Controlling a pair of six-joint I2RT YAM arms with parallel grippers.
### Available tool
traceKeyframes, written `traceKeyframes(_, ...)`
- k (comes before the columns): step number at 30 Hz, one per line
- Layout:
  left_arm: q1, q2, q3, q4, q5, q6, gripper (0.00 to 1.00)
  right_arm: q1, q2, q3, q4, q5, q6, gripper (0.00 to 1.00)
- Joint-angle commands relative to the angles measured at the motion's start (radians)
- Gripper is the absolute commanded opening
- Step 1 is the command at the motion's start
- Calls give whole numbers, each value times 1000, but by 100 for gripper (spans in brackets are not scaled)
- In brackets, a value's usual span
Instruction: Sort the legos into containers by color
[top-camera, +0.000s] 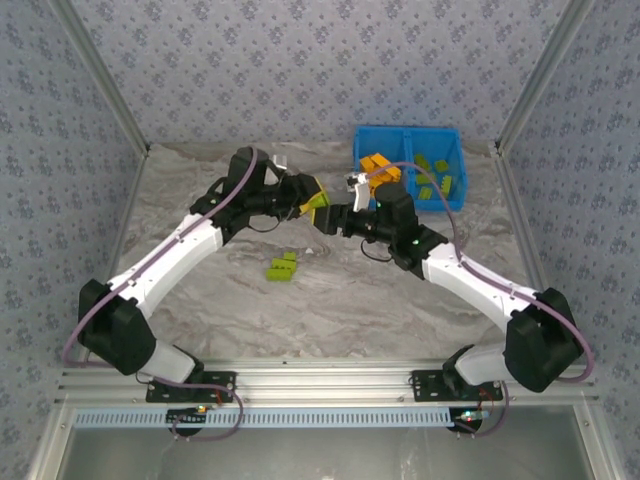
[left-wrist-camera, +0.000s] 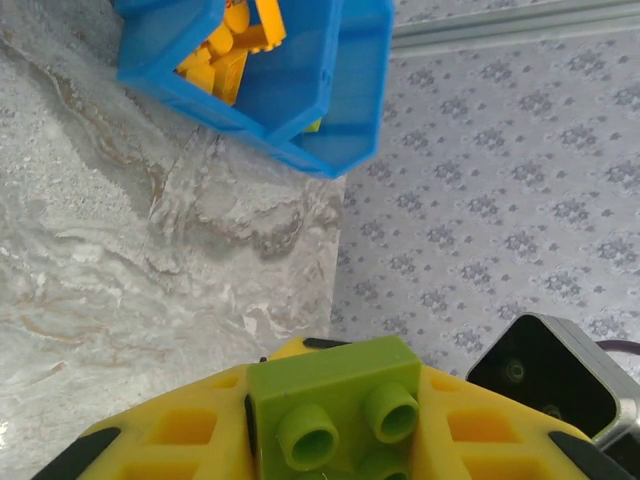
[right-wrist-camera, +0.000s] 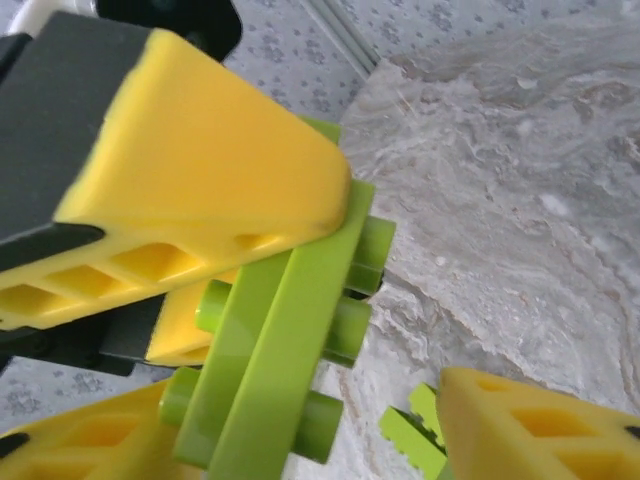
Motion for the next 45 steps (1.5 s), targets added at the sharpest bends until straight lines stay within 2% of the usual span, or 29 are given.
traceKeyframes(1,-17,-34,21,16,33,-45,22,-10,16,58,38,-2,7,51)
traceKeyframes(6,-26,-27,18,19,42,-41,24,-10,36,73,43,-54,15,22)
traceKeyframes(11,-26,-22,25,19,34,-34,30,-8,24,68,32,-60,20,8)
traceKeyframes(12,-25,-21,27,19,33,-31,37,-9,18,67,29,-54,20,7)
traceKeyframes(15,-25,-21,41,-8,9,10,85,-14,-13,53,-19,12,8,7)
traceKeyframes(16,-26,-25,55,-47,-22,48,97,-23,-27,47,-52,46,2,7)
traceKeyframes(19,-25,-57,101,-203,-174,204,99,-85,-66,30,-160,136,-11,6)
traceKeyframes(21,-25,-88,118,-288,-288,292,99,-174,-81,35,-249,200,-32,6)
traceKeyframes(24,-26,-133,117,-361,-394,406,99,-324,-46,80,-332,306,-119,6)
traceKeyframes(27,-25,-184,69,-390,-439,495,99,-462,82,184,-367,384,-190,6)
traceKeyframes(29,-25,-218,25,-407,-454,528,99,-533,208,290,-383,390,-215,6)
traceKeyframes(32,-25,-275,-47,-434,-477,541,99,-593,403,462,-420,398,-241,6)
traceKeyframes(35,-25,-332,-128,-438,-498,528,99,-610,602,682,-526,395,-270,9)
traceKeyframes(36,-26,-349,-155,-439,-503,527,99,-612,665,765,-579,414,-273,14)
traceKeyframes(37,-26,-363,-177,-443,-509,525,99,-614,714,832,-618,426,-271,20)
traceKeyframes(39,-26,-388,-223,-451,-530,522,99,-619,801,958,-699,453,-269,41)
traceKeyframes(41,-24,-406,-263,-452,-535,521,99,-620,837,1034,-757,479,-269,55)
traceKeyframes(45,-22,-431,-353,-432,-525,531,99,-616,790,1031,-763,470,-293,59)
